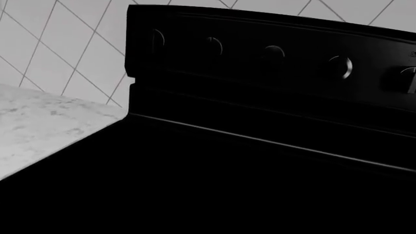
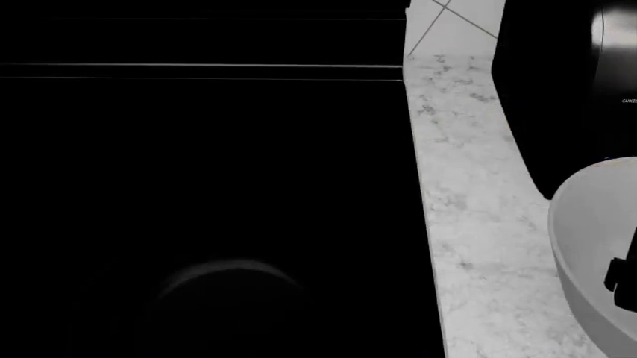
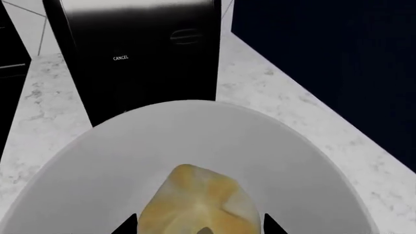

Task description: Pick the dumpling from the pan and place it in the bowl.

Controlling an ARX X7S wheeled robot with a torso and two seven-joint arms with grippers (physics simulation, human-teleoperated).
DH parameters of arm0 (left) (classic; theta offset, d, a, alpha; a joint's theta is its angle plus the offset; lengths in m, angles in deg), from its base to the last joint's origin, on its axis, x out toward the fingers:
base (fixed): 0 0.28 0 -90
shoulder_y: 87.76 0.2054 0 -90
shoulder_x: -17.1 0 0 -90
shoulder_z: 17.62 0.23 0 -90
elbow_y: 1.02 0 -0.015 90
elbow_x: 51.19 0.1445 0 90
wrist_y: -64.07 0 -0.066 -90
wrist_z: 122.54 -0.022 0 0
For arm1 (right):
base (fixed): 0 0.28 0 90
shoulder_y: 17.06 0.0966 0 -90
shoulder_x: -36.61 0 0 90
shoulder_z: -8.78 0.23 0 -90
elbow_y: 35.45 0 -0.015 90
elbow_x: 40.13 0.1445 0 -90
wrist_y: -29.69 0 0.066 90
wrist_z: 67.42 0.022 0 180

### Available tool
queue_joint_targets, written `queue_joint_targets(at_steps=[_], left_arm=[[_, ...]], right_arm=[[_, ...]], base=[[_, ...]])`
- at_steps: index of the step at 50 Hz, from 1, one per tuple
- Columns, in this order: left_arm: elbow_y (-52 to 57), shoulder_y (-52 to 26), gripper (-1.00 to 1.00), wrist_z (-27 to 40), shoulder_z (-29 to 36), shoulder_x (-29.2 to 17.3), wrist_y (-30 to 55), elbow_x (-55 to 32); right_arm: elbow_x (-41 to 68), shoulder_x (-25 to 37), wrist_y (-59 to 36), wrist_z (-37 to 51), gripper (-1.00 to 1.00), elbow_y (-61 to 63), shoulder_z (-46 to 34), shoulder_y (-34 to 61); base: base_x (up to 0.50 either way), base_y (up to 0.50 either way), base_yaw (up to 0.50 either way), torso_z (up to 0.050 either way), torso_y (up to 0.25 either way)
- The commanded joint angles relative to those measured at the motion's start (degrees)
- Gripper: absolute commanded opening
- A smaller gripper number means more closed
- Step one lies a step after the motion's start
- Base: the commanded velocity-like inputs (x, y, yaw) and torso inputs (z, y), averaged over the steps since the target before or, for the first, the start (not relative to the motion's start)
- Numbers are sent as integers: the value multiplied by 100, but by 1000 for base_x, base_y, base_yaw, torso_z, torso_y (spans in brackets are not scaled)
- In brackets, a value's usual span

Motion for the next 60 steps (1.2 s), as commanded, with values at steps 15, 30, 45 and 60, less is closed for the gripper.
queue_joint_targets(at_steps=[15,30,45,60], left_arm=[[-18,118,100,15,-30,2,-62,-51],[-46,173,100,14,-41,16,-114,-87],[21,260,100,-4,-134,4,-154,-172],[157,354,100,17,-265,-20,-87,-283]], right_arm=[[-23,64,152,-222,100,113,371,-414],[170,148,112,-63,100,242,355,-169],[947,510,-66,434,100,654,220,819],[1512,494,-265,860,100,917,-194,1946]], base=[[0,0,0,0,0],[0,0,0,0,0],[0,0,0,0,0],[0,0,0,0,0]])
